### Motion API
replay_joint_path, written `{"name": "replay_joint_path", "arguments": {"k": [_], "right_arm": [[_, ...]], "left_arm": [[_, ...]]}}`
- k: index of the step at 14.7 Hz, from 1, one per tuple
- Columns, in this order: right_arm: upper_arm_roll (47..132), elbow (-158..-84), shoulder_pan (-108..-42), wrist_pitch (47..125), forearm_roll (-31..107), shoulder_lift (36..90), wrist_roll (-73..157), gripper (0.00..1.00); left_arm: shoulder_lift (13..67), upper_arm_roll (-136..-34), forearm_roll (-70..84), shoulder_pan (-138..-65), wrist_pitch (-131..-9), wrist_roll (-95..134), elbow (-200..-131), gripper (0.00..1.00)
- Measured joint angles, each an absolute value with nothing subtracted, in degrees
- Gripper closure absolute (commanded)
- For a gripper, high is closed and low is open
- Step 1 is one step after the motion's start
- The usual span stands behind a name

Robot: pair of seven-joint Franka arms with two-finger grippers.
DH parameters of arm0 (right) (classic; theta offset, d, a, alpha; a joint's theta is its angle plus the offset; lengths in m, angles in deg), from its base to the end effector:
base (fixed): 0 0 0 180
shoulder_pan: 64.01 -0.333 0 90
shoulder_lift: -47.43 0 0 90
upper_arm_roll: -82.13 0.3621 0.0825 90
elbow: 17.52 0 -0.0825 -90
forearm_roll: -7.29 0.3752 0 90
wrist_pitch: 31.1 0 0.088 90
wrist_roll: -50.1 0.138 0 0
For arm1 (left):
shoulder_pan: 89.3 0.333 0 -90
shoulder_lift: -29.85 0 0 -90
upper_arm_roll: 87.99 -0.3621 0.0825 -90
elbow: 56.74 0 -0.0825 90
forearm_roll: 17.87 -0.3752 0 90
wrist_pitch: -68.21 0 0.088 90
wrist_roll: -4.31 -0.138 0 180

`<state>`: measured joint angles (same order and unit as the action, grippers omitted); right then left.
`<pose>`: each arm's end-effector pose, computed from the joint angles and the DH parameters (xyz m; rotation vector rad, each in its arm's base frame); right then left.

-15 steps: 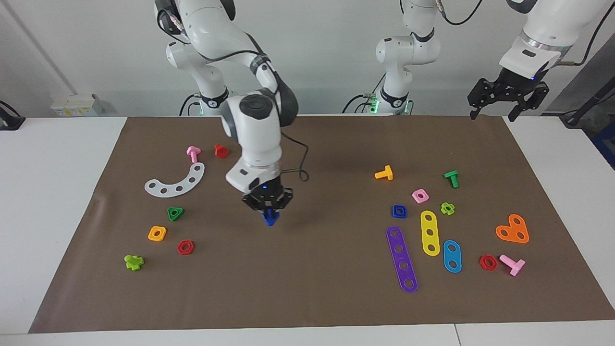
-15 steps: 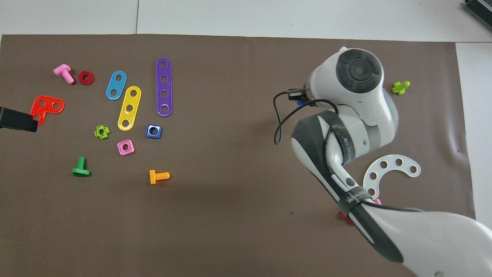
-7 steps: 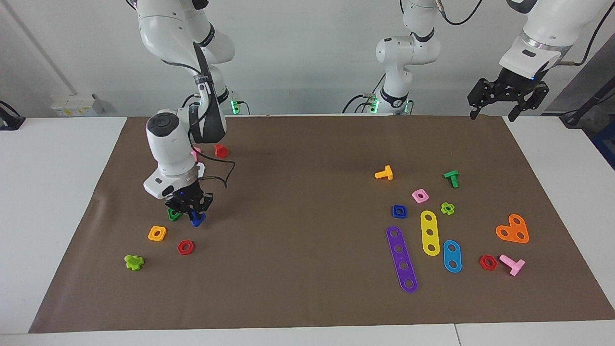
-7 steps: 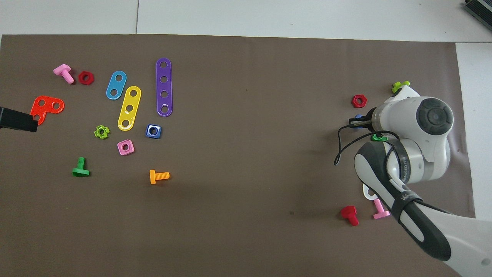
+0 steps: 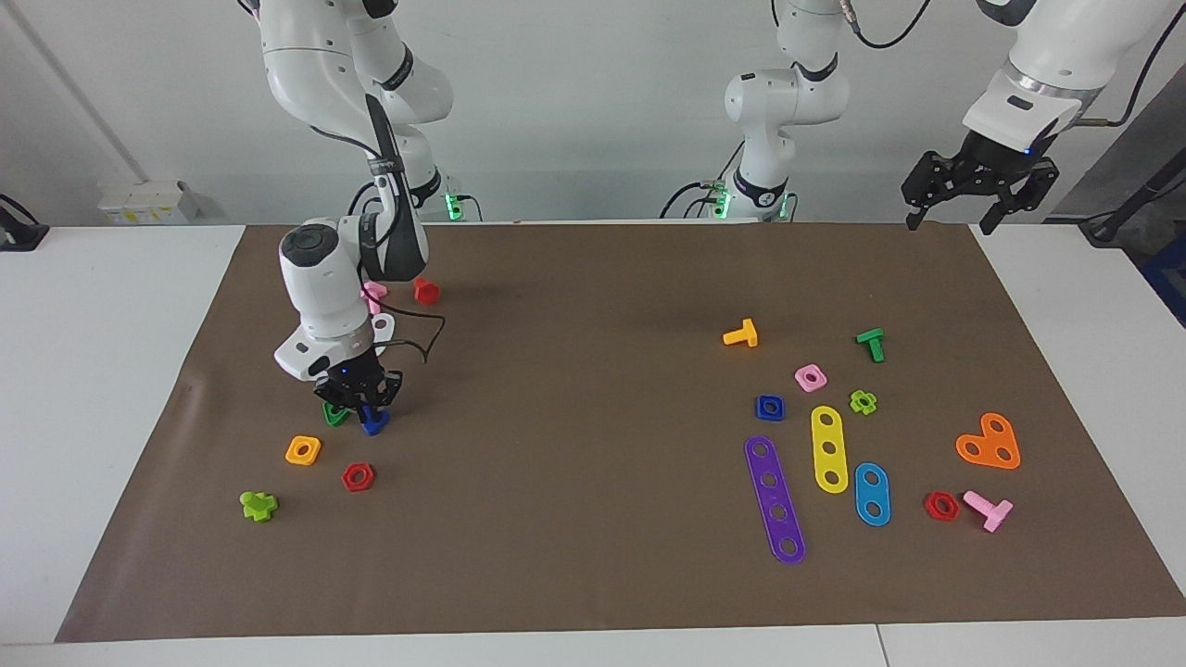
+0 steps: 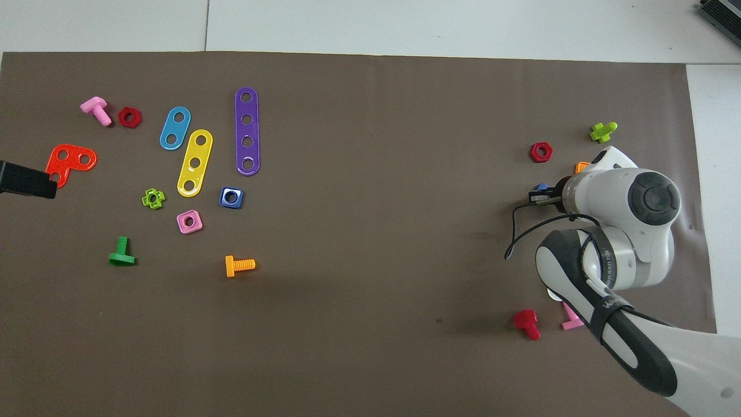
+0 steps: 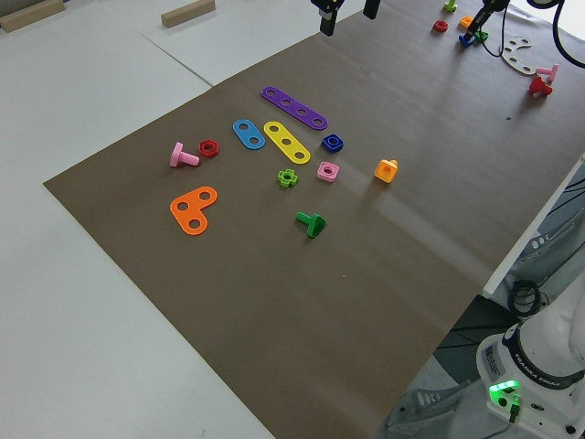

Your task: Unscrew and place screws in storage area

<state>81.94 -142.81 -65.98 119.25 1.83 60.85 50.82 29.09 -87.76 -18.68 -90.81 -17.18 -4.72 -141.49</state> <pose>0.5876 0.0191 0.3212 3.0703 0.1486 0.3149 0.5333 -0.0142 0.6817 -3.1121 0.2913 -0.0367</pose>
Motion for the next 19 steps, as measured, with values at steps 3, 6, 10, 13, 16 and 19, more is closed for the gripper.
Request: {"name": "replay_joint_path", "arguments": {"k": [3,6,10,13,16,19], "right_arm": [[82.2,-142.1,-66.1,118.7,2.5,60.5,50.9,0.0],[82.4,-134.8,-66.3,107.5,2.6,58.8,51.2,0.0],[82.3,-119.2,-66.0,86.8,2.7,55.4,54.1,0.0],[81.4,-115.7,-65.9,77.5,2.7,50.6,56.1,0.0],[79.5,-112.4,-65.6,65.4,3.6,46.5,56.5,0.0],[78.8,-109.0,-63.9,58.5,6.3,46.0,56.6,0.0]], "left_arm": [[29.1,-87.8,-18.7,-90.8,-17.2,-4.7,-141.5,0.0],[29.1,-87.8,-18.7,-90.8,-17.2,-4.7,-141.5,0.0],[29.1,-87.8,-18.7,-90.8,-17.2,-4.7,-141.5,0.0],[29.1,-87.8,-18.7,-90.8,-17.2,-4.7,-141.5,0.0],[29.1,-87.8,-18.7,-90.8,-17.2,-4.7,-141.5,0.0],[29.1,-87.8,-18.7,-90.8,-17.2,-4.7,-141.5,0.0]]}}
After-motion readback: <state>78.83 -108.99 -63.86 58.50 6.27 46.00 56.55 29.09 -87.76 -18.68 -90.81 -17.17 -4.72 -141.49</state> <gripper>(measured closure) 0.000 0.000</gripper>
